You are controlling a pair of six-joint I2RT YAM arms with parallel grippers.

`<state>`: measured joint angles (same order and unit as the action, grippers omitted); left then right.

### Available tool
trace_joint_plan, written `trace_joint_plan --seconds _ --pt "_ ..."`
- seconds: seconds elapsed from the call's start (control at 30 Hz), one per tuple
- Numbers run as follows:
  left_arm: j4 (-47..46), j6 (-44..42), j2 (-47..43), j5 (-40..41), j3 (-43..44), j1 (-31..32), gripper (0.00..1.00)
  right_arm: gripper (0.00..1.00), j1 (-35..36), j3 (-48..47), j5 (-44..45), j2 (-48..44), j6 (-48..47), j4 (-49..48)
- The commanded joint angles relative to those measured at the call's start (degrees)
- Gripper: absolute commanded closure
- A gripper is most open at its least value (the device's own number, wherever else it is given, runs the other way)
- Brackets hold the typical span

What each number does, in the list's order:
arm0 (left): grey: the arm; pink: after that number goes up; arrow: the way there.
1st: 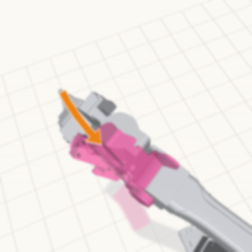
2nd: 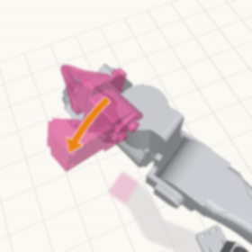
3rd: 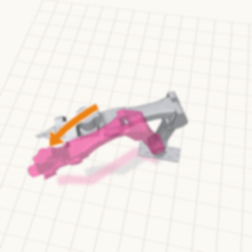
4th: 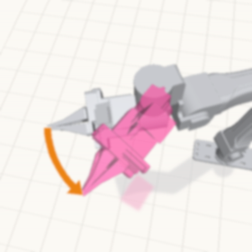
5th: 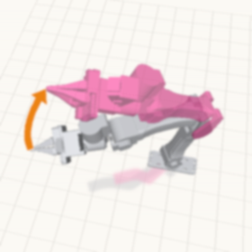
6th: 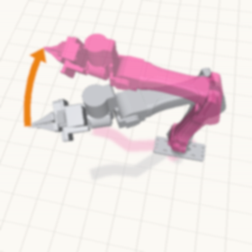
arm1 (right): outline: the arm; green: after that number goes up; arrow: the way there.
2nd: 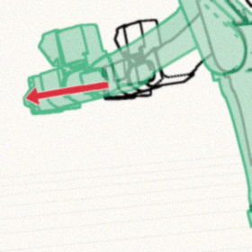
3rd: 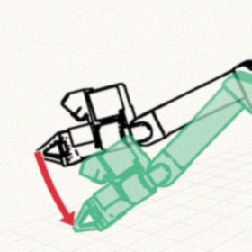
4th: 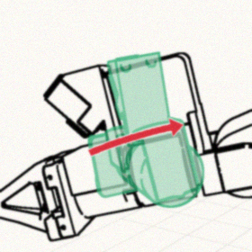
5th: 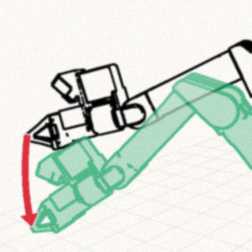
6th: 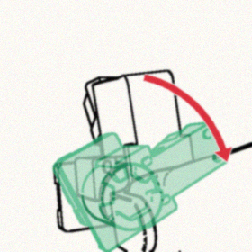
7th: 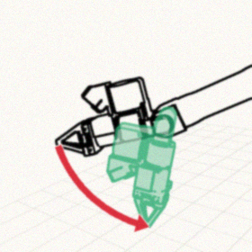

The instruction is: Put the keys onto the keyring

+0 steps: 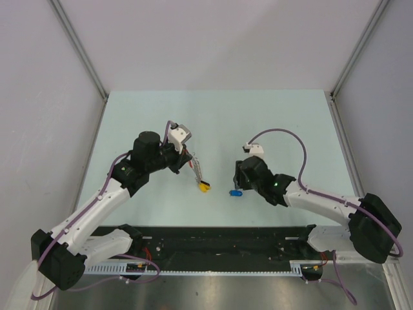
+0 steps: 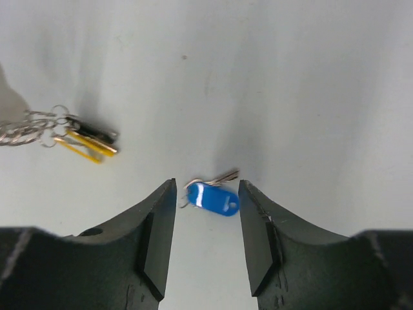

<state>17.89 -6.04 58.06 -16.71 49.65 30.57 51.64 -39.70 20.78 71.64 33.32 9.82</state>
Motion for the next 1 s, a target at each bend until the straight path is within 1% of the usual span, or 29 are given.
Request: trace_joint_plan --seconds 0.0,0.1,0.13,0.23,0.3,0.33,0.4,0.57,0.8,0.97 --pt "-1.6 -0.6 -1.7 -0.4 2.6 -0.4 1.0 0.51 -8.7 0.9 -15.2 0.3 -7.0 2.5" --pt "-1.6 -0.6 -1.6 -0.3 2.6 -0.4 1.0 0.6 -11.0 0.9 -17.8 2.3 -9.3 0.1" --pt "-1.6 -0.7 -1.7 -0.3 2.6 -0.4 1.0 0.66 -11.5 0.9 -18.7 3.7 -10.3 -0.6" --pt "-1.5 -0.7 -1.8 -0.3 2.6 -0.3 1.0 0.73 -12.0 0.8 -20.2 6.2 -11.3 -4.3" --pt "-1.6 -0.7 -1.8 -0.3 2.6 -0.3 0.99 0.75 -11.9 0.5 -20.1 8.9 -12.3 -5.3" --pt "-1.5 -0.7 -1.7 -0.3 2.6 -0.3 1.0 0.76 -11.8 0.4 -21.8 9.9 -12.7 -6.3" --pt "-1.5 -0.7 -1.6 -0.2 2.6 -0.4 1.0 0.78 -11.4 -0.1 -22.2 12.3 -13.7 -7.4" --pt "-1.5 -0.8 -1.7 -0.2 2.6 -0.4 1.0 0.79 -11.1 -1.5 -22.3 15.5 -15.1 -9.3" --pt "-1.5 -0.9 -1.5 0.0 2.6 -0.4 1.0 0.81 -11.2 -1.9 -22.2 16.1 -15.0 -8.2" --pt "-1.4 -0.9 -1.4 0.0 2.6 -0.4 1.0 0.84 -10.8 -1.8 -21.1 15.1 -12.9 -3.3"
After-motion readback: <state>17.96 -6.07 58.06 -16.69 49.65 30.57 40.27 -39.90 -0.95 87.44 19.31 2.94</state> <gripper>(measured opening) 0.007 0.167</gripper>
